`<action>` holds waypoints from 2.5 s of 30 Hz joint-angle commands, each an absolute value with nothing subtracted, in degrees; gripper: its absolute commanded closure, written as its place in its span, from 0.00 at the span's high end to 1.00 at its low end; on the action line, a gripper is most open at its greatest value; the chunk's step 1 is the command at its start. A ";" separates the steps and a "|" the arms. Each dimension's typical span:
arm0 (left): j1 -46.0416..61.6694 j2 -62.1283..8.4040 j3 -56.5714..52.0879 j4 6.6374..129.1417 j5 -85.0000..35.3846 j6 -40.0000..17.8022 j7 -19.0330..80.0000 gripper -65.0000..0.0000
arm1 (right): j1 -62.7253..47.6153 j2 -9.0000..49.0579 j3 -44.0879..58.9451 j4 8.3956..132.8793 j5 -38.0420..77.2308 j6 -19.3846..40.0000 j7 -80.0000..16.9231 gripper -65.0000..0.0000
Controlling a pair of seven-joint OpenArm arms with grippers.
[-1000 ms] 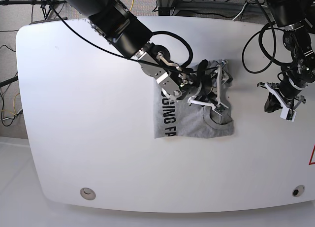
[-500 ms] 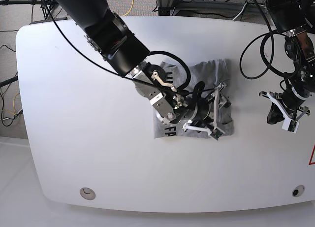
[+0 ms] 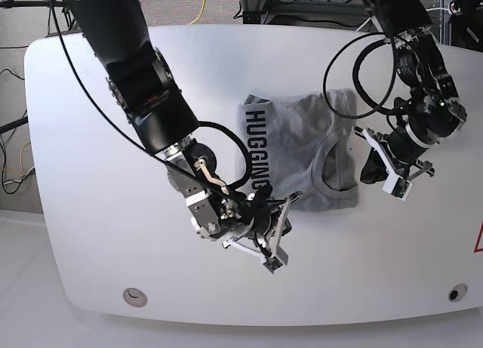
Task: Fold the T-shirt properly
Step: 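Move the left gripper onto the shirt's sleeve edge and grasp it, then hold the shirt with both grippers and pull it flat into a rectangle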
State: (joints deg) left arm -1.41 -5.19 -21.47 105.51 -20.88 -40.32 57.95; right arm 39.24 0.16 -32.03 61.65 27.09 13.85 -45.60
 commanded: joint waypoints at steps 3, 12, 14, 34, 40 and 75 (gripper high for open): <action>0.48 -3.74 -21.76 106.51 -21.05 -40.00 59.30 0.00 | 42.51 -0.04 -31.08 58.42 27.74 14.37 -43.65 0.02; 6.55 -1.98 -21.93 106.33 -21.14 -40.00 59.30 0.00 | 42.68 -0.04 -32.31 54.20 27.65 14.55 -37.67 0.00; 7.69 -1.10 -22.02 106.24 -20.97 -40.00 59.30 0.00 | 42.68 -0.04 -33.71 53.32 27.65 14.99 -36.70 0.00; 7.43 2.59 -22.11 96.92 -20.79 -40.00 58.86 0.00 | 43.03 2.42 -41.63 42.68 26.68 15.87 -28.70 0.00; 4.62 0.40 -21.85 89.45 -20.79 -40.00 52.53 0.00 | 40.04 4.44 -41.89 42.77 23.96 15.87 -28.70 0.00; -17.36 -2.86 -12.79 58.15 -20.79 -40.00 34.07 0.00 | 15.96 17.80 -20.97 69.14 23.34 15.60 -35.74 0.00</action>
State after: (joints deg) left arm -15.29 -2.57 -12.80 57.36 -19.94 -39.86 34.94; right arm 17.21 16.91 -21.45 67.20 24.43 16.16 -32.03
